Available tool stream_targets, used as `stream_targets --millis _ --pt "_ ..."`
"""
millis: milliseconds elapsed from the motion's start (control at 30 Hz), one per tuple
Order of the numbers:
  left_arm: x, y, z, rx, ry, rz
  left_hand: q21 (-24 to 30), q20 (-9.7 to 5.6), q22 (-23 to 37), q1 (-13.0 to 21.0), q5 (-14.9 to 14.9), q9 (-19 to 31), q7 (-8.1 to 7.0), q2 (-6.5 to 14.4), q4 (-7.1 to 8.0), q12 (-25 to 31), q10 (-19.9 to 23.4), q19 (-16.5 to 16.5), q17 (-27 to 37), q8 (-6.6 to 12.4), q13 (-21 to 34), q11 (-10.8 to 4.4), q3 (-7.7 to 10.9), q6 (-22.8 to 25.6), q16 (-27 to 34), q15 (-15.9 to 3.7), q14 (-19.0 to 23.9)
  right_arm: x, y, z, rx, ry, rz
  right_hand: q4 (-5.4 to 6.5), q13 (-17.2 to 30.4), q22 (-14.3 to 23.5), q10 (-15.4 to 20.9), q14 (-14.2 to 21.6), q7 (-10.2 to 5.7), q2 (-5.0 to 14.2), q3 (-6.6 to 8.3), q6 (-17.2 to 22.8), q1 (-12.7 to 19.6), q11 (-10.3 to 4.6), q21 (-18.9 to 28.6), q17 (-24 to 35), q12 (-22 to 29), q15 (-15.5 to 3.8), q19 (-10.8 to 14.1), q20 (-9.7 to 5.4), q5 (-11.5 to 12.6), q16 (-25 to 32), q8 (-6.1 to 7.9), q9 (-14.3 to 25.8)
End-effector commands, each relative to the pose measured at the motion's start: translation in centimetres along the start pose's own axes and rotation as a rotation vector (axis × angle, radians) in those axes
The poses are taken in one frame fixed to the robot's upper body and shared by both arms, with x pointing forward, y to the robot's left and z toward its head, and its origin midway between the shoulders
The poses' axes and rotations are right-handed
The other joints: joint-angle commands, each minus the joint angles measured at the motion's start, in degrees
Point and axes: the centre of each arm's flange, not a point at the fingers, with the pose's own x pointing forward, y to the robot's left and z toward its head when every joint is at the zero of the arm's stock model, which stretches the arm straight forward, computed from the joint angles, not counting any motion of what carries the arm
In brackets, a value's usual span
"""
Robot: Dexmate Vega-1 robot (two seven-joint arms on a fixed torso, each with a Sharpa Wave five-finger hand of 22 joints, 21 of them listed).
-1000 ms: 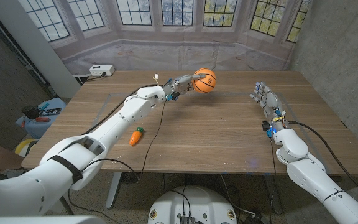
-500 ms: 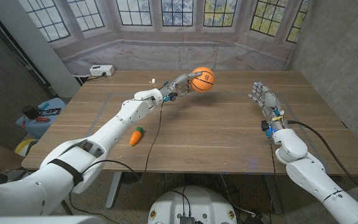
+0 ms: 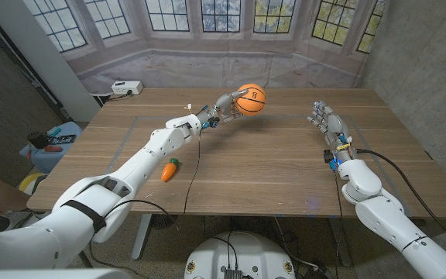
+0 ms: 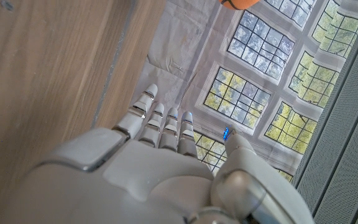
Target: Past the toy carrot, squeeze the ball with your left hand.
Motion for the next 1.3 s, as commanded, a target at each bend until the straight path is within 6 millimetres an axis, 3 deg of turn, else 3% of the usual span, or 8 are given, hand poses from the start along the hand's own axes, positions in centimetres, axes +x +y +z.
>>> stream_targets --millis 33,500,1300 --pt "-0.4 0.3 -0.7 -0.053 0.009 -0.005 0.95 0.01 0.10 0.52 0.25 0.24 0.10 0.66 -0.12 0.67 1.77 1.74 0.22 0.49 0.26 0.23 -0.47 0.87 0.81 0.02 1.82 -0.2 0.4 -0.2 -0.009 0.016 0.006 -0.19 0.33 0.14 0.15 0.23 0.12 0.11 0.03 0.44 0.76 0.01 0.31 0.11 0.19 0.27 0.13 0.42 0.18 0.09 0.23 0.14" --pt "-0.8 0.7 -2.1 -0.172 0.024 -0.014 1.60 0.09 0.13 0.80 0.28 0.30 0.07 0.86 -0.21 1.12 3.72 3.06 0.41 0.85 0.54 0.41 -0.94 2.08 1.65 -0.61 3.85 -0.1 0.7 -0.2 -0.022 0.032 0.025 -0.17 0.33 0.14 0.16 0.21 0.06 0.22 0.05 0.46 0.85 0.18 0.33 0.13 0.19 0.21 0.17 0.31 0.17 0.10 0.22 0.14" --pt "-1.3 1.5 -2.3 -0.179 0.032 0.019 3.46 -0.44 0.20 3.04 0.50 0.41 -0.28 1.69 -0.94 1.80 7.05 6.85 0.94 1.91 1.04 -0.28 -1.06 5.38 3.77 -2.48 8.27 0.3 1.5 -0.7 -0.016 0.050 0.040 -0.19 0.33 0.14 0.22 0.27 0.06 0.26 0.07 0.49 1.01 0.14 0.34 0.15 0.22 0.16 0.20 0.33 0.16 0.14 0.22 0.14"
